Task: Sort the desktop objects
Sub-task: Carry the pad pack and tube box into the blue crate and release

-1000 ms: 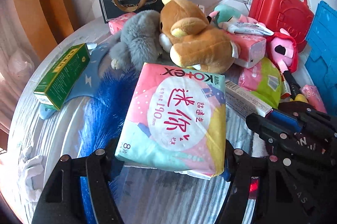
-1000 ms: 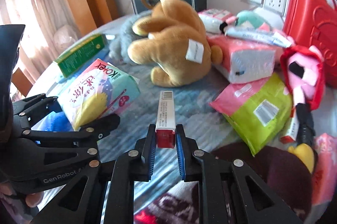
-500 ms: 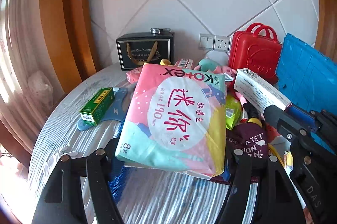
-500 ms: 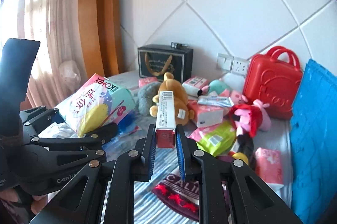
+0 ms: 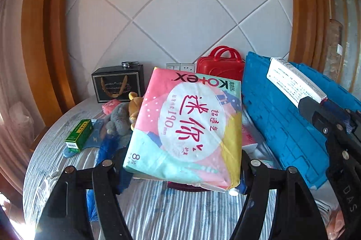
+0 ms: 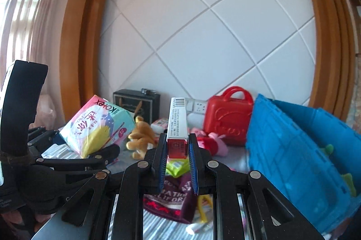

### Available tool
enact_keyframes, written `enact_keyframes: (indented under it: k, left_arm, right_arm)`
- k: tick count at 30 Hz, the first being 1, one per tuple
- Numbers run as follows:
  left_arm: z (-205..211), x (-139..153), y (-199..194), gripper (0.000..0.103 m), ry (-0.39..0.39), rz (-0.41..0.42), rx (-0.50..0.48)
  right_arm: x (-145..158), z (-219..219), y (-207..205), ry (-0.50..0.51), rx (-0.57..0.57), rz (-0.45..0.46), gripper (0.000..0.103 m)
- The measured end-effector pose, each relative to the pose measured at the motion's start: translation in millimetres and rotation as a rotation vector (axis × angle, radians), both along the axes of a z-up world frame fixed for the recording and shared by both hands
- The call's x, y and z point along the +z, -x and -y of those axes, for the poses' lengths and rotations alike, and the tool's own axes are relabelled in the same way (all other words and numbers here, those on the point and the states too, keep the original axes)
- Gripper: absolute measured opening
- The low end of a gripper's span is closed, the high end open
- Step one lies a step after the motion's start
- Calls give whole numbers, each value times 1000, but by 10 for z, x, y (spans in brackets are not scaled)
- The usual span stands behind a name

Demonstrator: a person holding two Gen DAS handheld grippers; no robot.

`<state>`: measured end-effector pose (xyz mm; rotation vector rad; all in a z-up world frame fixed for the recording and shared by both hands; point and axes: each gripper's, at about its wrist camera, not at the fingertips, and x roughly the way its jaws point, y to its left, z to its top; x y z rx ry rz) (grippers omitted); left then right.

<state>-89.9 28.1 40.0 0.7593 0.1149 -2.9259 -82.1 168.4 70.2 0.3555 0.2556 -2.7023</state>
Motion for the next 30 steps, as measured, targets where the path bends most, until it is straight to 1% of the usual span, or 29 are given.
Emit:
enact_keyframes:
  k: [3, 6, 8, 11, 13, 17, 21, 23, 26, 30]
  left_arm:
    - [-201, 65, -30, 69, -19, -2, -56]
    - [-435, 162, -39, 69, -7, -13, -102]
    - [-636, 223, -25, 69, 11, -26, -121]
    - [-963, 313, 69, 69, 19, -43, -157]
    - [-1229, 384, 156, 69, 22, -58, -185]
    - [-1967, 560, 328, 69, 38, -109, -238]
    - [-2772, 706, 518, 69, 35, -103, -297]
    - [-3116, 698, 622, 69, 45, -83, -301]
    - [-3552, 618, 821, 69, 61, -22, -305]
    - [-3908, 468, 980, 69, 86, 37, -292]
  right_arm:
    - [116, -196, -209, -14, -70, -28, 18]
    - [251, -439, -365, -5, -132, -63, 18]
    - [336, -640, -399, 21, -174, -82, 18]
    - [413, -997, -387, 44, -230, -99, 18]
    - [443, -1289, -328, 55, -262, -108, 18]
    - [501, -2001, -129, 84, -324, -114, 18]
    - [503, -2756, 116, 88, -371, -106, 18]
    - [466, -3083, 266, 70, -398, -95, 18]
    - [375, -3456, 493, 46, -408, -45, 18]
    - [206, -3773, 768, 18, -401, 3, 18]
